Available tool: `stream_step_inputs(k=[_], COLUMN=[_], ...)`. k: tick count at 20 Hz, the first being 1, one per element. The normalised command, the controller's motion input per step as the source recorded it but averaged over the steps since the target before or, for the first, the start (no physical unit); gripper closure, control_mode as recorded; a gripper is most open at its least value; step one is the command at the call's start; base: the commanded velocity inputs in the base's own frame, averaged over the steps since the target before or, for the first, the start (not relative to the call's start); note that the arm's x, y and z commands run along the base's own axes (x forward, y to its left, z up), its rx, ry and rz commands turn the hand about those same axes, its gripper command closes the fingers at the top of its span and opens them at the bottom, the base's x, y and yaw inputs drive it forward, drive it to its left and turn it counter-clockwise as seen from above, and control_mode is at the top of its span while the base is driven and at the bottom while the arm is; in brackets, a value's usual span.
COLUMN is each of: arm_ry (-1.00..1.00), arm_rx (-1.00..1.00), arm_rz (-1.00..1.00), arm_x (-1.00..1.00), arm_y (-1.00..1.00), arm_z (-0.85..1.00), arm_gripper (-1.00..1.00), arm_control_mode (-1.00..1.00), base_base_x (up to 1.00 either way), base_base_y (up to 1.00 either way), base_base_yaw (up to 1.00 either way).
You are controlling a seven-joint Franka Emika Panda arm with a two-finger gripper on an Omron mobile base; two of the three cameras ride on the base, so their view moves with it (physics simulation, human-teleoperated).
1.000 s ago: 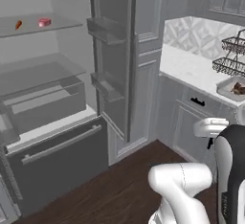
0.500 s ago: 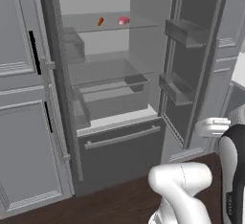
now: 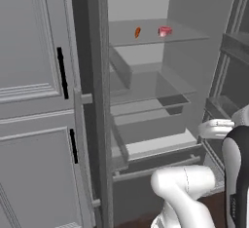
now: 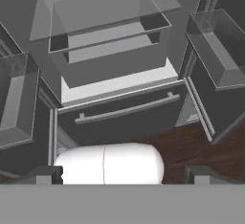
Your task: Place one carrot and one steak in each tupperware on the nearby counter, to pack two identical lunches.
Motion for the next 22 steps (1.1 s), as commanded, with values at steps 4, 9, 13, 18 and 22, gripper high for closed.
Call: stream_step_inputs(k=[4, 9, 13, 18, 22], arm_ry=[0.00, 0.00, 0.00, -0.18, -0.31], arm_rx=[0.00, 0.00, 0.00, -0.01, -0.02], arm_rz=[0.00, 0.00, 0.01, 0.00, 0.00], arm_x=[0.00, 0.00, 0.21, 0.40, 0.41], arm_y=[0.00, 0.00, -0.19, -0.02, 0.00], arm_z=[0.00, 0.00, 0.03, 0.41, 0.72], arm_gripper=[-1.00, -1.00, -1.00, -1.00, -1.00], arm_control_mode=[1.00, 1.00, -1.00, -1.00, -1.00], base_base_x=[0.93, 0.59, 0.09, 0.00, 0.00], base_base_y=[0.00, -0.19, -0.06, 0.00, 0.00], base_base_yaw=[0.10, 0.06, 0.01, 0.00, 0.00])
